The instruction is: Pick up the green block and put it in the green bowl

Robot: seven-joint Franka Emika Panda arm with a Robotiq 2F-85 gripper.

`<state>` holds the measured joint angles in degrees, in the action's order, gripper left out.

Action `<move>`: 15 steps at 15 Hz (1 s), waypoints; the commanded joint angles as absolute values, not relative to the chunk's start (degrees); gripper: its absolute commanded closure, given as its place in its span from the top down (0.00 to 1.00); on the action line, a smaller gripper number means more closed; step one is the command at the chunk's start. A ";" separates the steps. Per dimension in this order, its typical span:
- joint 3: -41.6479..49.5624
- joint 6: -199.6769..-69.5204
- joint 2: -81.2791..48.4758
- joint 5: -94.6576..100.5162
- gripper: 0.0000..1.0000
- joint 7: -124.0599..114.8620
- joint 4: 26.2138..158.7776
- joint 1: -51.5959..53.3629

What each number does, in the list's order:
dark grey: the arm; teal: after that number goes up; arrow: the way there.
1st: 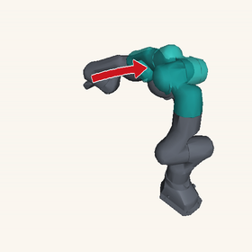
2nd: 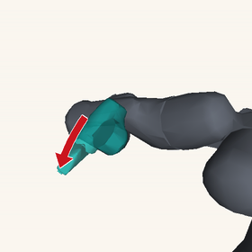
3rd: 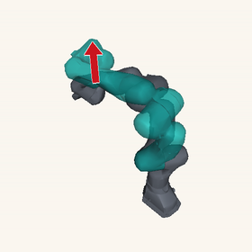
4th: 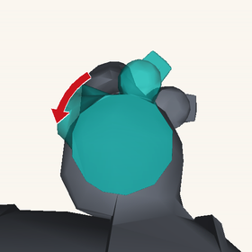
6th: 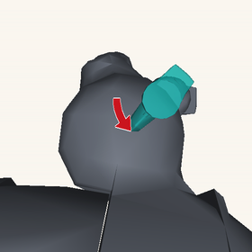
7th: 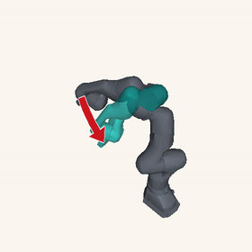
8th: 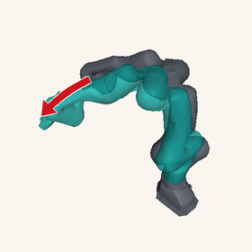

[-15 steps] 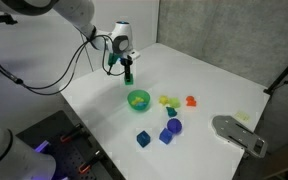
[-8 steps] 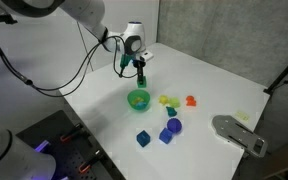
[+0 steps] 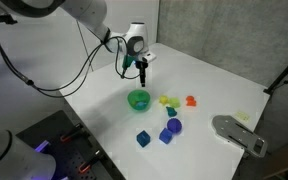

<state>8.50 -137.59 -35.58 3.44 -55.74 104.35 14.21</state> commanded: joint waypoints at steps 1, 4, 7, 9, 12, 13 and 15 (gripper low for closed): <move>6.66 -133.38 -31.41 3.32 1.00 -52.58 104.89 12.38; 5.25 -129.17 -27.65 3.49 1.00 -47.94 104.74 11.33; 3.58 -123.79 -23.46 3.60 1.00 -40.13 104.37 10.00; 2.64 -120.53 -20.63 3.22 1.00 -34.22 104.29 9.02; 1.93 -116.56 -16.44 2.63 1.00 -26.66 104.79 7.64; 1.82 -115.62 -14.82 2.24 1.00 -24.50 105.32 7.12; 1.64 -113.44 -11.79 1.77 1.00 -20.94 106.22 6.09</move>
